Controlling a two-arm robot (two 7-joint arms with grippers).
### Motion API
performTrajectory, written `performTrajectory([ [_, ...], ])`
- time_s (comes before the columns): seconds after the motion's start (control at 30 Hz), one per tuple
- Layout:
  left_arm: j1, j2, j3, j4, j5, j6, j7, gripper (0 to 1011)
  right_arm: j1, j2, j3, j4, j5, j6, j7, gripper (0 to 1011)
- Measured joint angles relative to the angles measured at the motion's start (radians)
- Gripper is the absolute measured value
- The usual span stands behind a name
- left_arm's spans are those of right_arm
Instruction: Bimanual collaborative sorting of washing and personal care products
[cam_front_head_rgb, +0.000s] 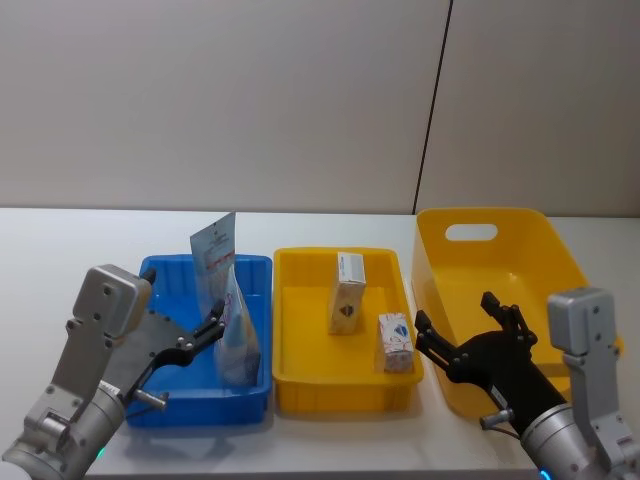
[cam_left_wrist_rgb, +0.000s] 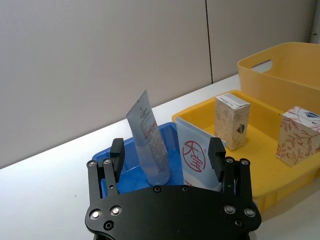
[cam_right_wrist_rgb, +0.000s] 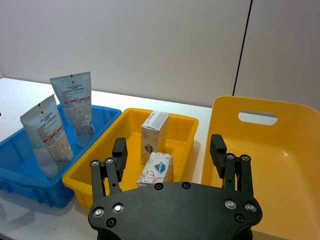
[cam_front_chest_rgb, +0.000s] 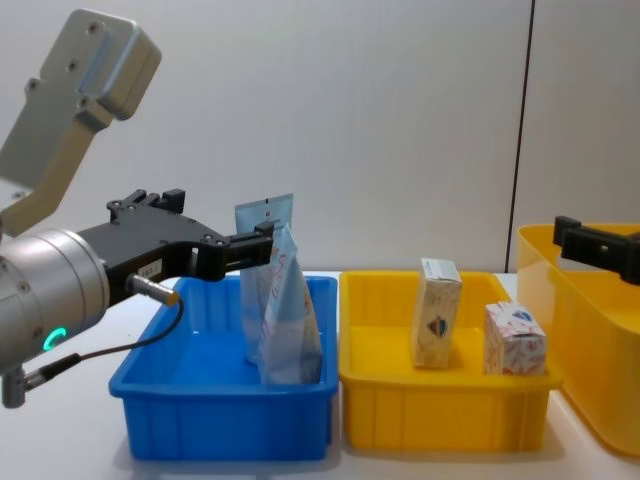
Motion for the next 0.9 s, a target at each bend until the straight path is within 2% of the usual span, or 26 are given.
performTrajectory([
  [0.9,0.000,0.000,0.000,0.000,0.000,0.000,0.000,1001,0.000,0.000,0.000,0.000,0.000,0.000,0.000,1003],
])
